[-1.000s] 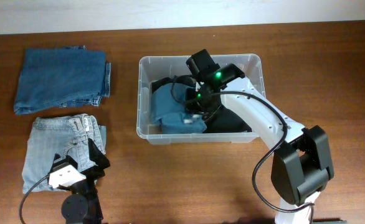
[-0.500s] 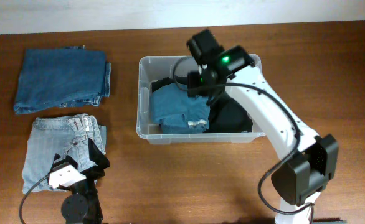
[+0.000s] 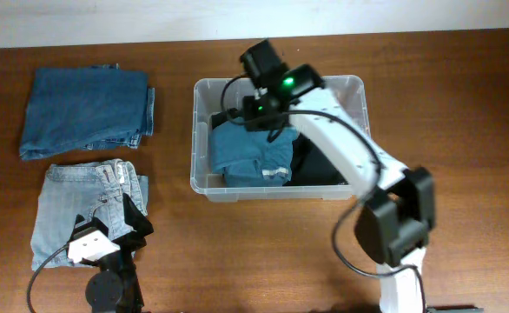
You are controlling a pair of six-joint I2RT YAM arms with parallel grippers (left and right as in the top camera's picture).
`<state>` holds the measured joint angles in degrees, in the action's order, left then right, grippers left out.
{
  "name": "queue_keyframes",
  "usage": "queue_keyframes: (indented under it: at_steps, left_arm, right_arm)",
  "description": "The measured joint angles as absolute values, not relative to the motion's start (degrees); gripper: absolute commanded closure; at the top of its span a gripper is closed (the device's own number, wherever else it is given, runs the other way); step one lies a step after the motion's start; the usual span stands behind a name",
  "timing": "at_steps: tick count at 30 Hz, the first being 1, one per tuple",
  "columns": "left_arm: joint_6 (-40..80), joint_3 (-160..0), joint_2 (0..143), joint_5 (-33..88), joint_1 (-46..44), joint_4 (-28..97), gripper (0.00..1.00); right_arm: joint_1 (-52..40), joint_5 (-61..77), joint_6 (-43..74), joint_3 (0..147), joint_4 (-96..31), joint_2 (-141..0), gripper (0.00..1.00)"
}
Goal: Pack container
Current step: 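Press and smooth the blue denim inside the bin with the right gripper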
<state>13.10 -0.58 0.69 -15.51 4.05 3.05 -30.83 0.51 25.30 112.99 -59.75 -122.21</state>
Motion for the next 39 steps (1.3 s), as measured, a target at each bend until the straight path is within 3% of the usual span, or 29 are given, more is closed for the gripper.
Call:
queue_keyframes:
  at_steps: [10, 30, 39]
  left_arm:
    - [13.13, -0.58, 0.67, -15.51, 4.05, 3.05, 0.01]
    - [13.13, -0.58, 0.67, -15.51, 4.05, 3.05, 0.01]
    - [13.13, -0.58, 0.67, -15.51, 4.05, 3.05, 0.01]
  right_arm:
    - [-34.72, 2.98, 25.32, 112.92, -62.22, -130.41, 0.96]
    - [-37.34, 3.99, 25.32, 119.09, -69.54, -130.32, 0.96]
    - [-37.32, 1.04, 26.94, 123.66, -61.93, -128.16, 0.96]
